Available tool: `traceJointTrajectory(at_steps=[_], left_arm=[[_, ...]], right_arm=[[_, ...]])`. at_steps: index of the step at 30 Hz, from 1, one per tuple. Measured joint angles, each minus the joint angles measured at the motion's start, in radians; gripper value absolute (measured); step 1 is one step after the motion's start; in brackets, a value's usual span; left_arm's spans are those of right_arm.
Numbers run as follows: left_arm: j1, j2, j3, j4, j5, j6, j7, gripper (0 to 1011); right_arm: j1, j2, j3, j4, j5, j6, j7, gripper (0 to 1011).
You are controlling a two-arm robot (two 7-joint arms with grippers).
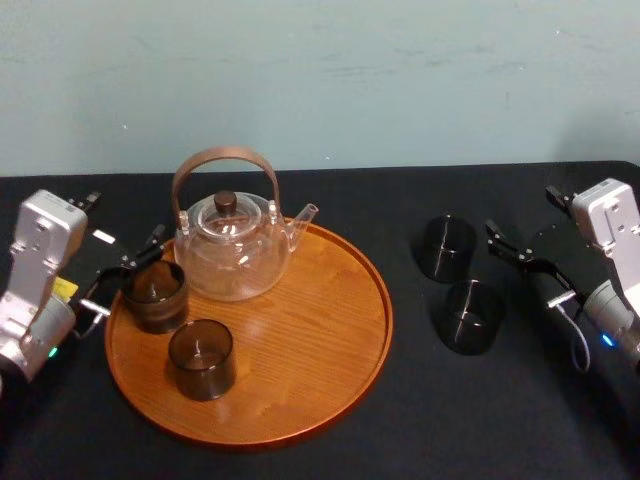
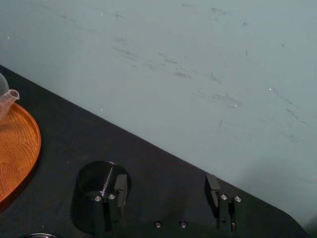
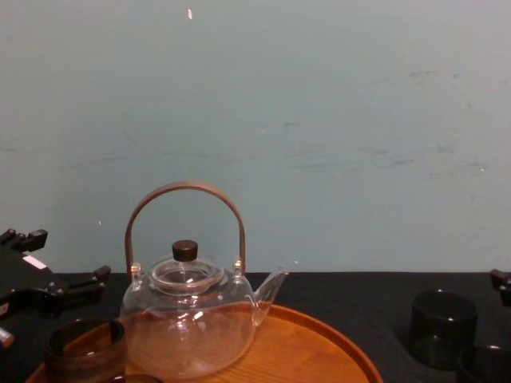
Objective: Pick up the glass from the table and place it on the tray.
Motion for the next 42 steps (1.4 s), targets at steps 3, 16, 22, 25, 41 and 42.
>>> traceJointTrajectory(at_steps=[3,16,22,25,41,42], left_arm=[[0.000,0.000,0.000,0.000,0.000,0.000,0.000,1001],[0.000,0.000,0.000,0.000,0.000,0.000,0.000,1001],[0.000,0.000,0.000,0.000,0.000,0.000,0.000,1001],[0.000,0.000,0.000,0.000,0.000,0.000,0.000,1001],[0.000,0.000,0.000,0.000,0.000,0.000,0.000,1001],[0.000,0.000,0.000,0.000,0.000,0.000,0.000,1001]], right_arm=[[0.000,0.000,0.000,0.000,0.000,0.000,0.000,1002],[0.000,0.000,0.000,0.000,0.000,0.000,0.000,1002],[0.000,0.000,0.000,0.000,0.000,0.000,0.000,1002],[0.000,0.000,0.000,0.000,0.000,0.000,0.000,1002],[0.000,0.000,0.000,0.000,0.000,0.000,0.000,1002],[0.000,0.000,0.000,0.000,0.000,0.000,0.000,1002]])
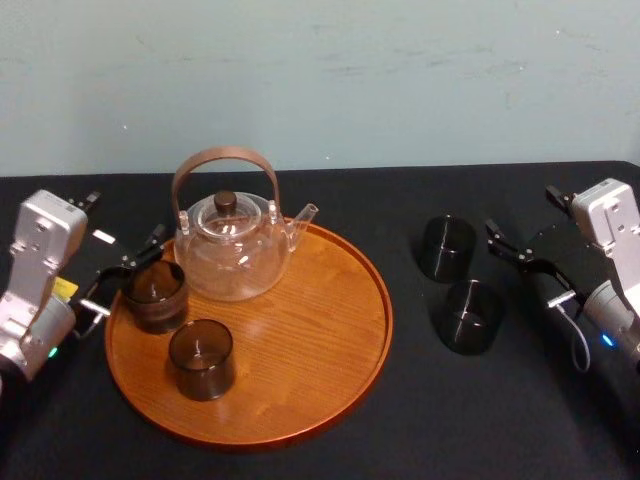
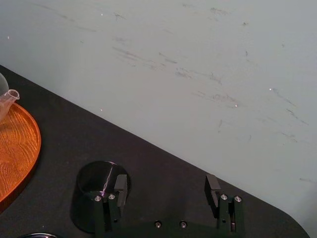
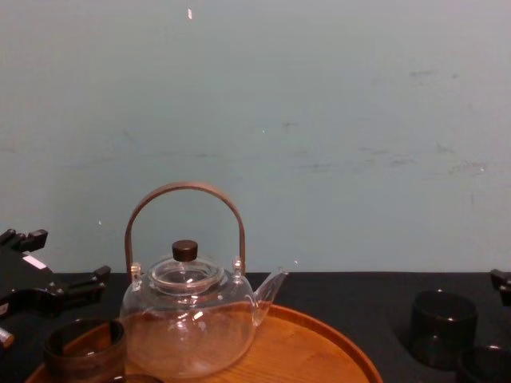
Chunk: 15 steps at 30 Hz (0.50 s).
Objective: Pick up the glass from the table and place it on the tray.
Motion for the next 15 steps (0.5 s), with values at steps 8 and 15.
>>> traceJointTrajectory(at_steps=[8,15], left_arm=[[0.000,0.000,0.000,0.000,0.000,0.000,0.000,1001],[0.000,0.000,0.000,0.000,0.000,0.000,0.000,1001]], right_arm=[[0.000,0.000,0.000,0.000,0.000,0.000,0.000,1002],[0.022,-0.028,-0.003,0.030,0.012,-0.007,0.061,1002]])
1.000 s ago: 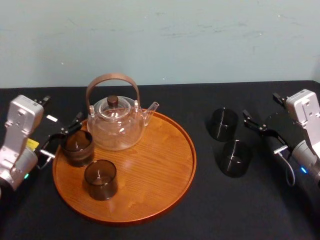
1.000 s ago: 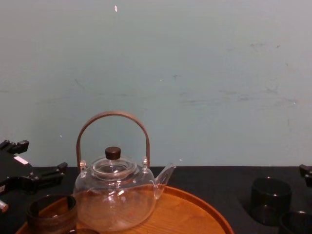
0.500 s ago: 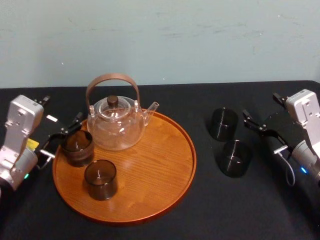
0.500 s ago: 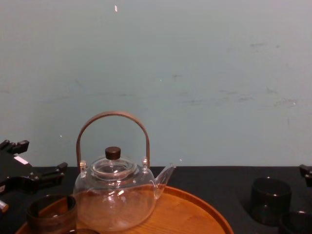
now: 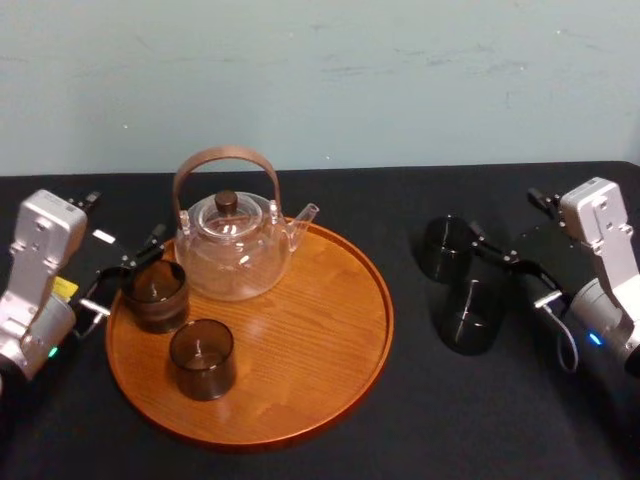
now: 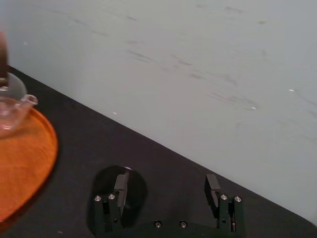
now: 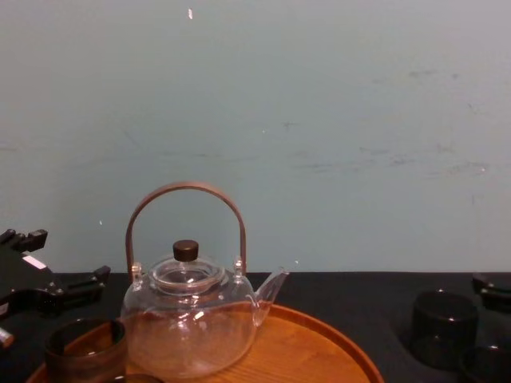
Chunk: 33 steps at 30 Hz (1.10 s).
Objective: Pick up the glass from the table and place it on the tray.
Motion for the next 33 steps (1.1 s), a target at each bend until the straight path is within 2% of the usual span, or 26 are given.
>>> traceJointTrajectory(at_steps=[4,10,15,22,33], left_arm=[[0.000,0.000,0.000,0.000,0.000,0.000,0.000,1001],[0.000,0.000,0.000,0.000,0.000,0.000,0.000,1001],[0.000,0.000,0.000,0.000,0.000,0.000,0.000,1001],[0.000,0.000,0.000,0.000,0.000,0.000,0.000,1002],[0.000,0.000,0.000,0.000,0.000,0.000,0.000,1001]], right_arm=[[-0.015,0.004,0.007,-0.020,0.009,-0.001,0.029,1002],[-0.068,0.029,0.032,-0.090,0.029,-0.002,0.057,1002],[-0.149,0.065,0.064,-0.181,0.053,0.001,0.075,1002],[-0.226,0.088,0.092,-0.248,0.064,0.007,0.082,1002],[-0.299,0.094,0.115,-0.281,0.094,0.007,0.132,1002]])
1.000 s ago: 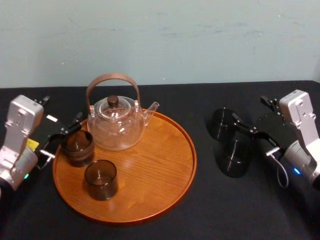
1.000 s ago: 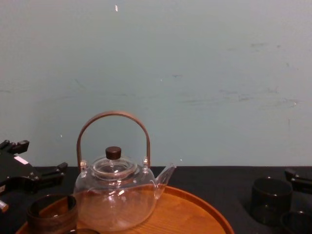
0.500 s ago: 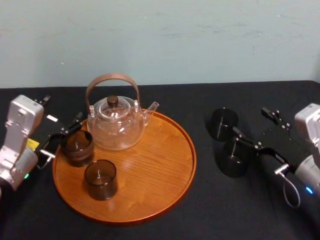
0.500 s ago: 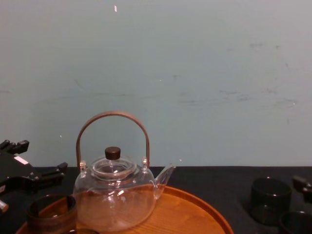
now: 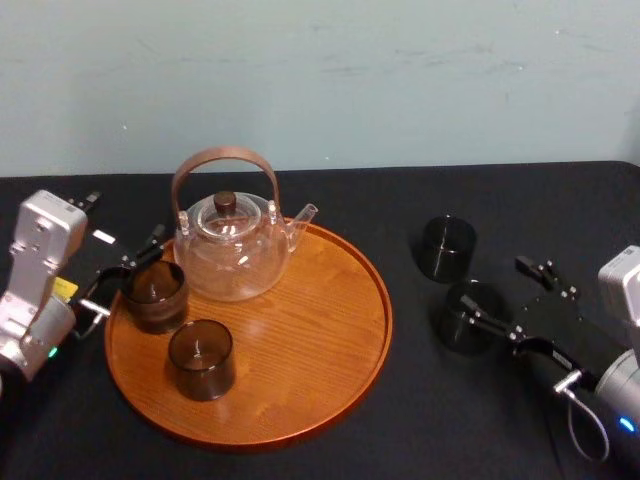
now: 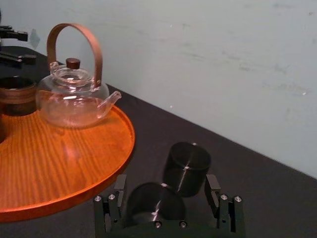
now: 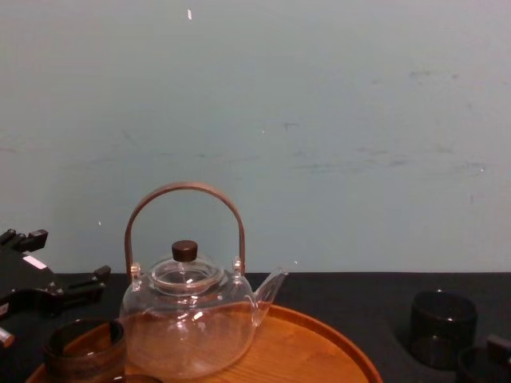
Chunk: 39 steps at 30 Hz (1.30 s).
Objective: Pick up the glass from the table and place it on the tray.
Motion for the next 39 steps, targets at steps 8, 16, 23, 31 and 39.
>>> traceJointTrajectory(at_steps=[8,16,23,31,39], left_arm=[[0.000,0.000,0.000,0.000,0.000,0.000,0.000,1001],[0.000,0.000,0.000,0.000,0.000,0.000,0.000,1001],[0.000,0.000,0.000,0.000,0.000,0.000,0.000,1001],[0.000,0.000,0.000,0.000,0.000,0.000,0.000,1001],[0.000,0.000,0.000,0.000,0.000,0.000,0.000,1001]], right_arm=[[-0.028,-0.014,0.009,0.009,0.009,0.002,0.033,1002],[-0.040,-0.033,0.026,0.030,0.015,0.002,0.050,1002],[-0.052,-0.046,0.041,0.038,0.015,0.002,0.063,1002],[-0.055,-0.067,0.055,0.062,0.013,0.005,0.082,1002],[-0.032,-0.096,0.061,0.113,0.017,0.023,0.112,1002]])
